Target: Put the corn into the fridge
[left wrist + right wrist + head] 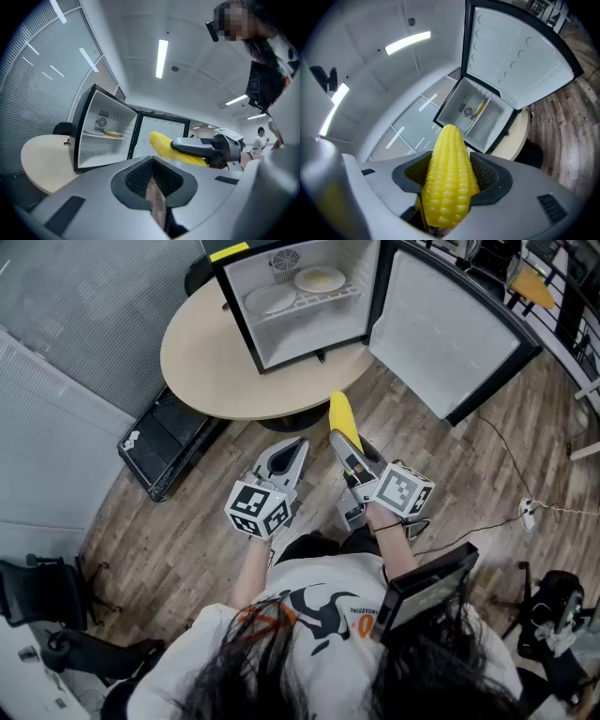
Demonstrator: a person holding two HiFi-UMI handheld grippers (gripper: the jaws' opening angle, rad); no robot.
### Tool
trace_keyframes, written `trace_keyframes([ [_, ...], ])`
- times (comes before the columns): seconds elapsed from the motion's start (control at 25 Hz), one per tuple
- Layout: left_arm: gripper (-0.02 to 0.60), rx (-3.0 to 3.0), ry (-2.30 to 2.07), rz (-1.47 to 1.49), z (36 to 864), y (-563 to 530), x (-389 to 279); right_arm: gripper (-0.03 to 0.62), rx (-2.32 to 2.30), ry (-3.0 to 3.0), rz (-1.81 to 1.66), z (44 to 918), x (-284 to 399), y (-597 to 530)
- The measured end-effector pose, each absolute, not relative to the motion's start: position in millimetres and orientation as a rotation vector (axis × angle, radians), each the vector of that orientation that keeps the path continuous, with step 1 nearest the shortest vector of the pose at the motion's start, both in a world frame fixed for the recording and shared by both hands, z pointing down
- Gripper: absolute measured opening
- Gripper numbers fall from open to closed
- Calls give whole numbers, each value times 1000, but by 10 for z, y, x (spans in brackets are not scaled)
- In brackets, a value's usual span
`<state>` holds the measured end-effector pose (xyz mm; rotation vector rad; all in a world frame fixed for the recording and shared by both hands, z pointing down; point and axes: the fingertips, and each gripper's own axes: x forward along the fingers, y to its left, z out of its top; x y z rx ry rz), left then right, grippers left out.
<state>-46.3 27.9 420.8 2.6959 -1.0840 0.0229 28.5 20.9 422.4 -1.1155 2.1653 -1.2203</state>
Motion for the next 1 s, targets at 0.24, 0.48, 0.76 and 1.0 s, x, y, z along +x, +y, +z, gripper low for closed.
trace_keyframes([
  [0.24,11,2695,-1053,37,4220,353,-477,252,-1124,2148,-1192,4121,232,238],
  [0.48,11,2689,-1062,23,4203,368,-509,252,-1151,2139,-1183,4132,224,242],
  [0.76,11,2683,-1077,21,4184,407,-597,252,-1141,2143,-1189,4108,159,268],
  [1.0,11,2675,-1077,16,4219,434,-676,252,-1156,2160,-1190,4163,78,317],
])
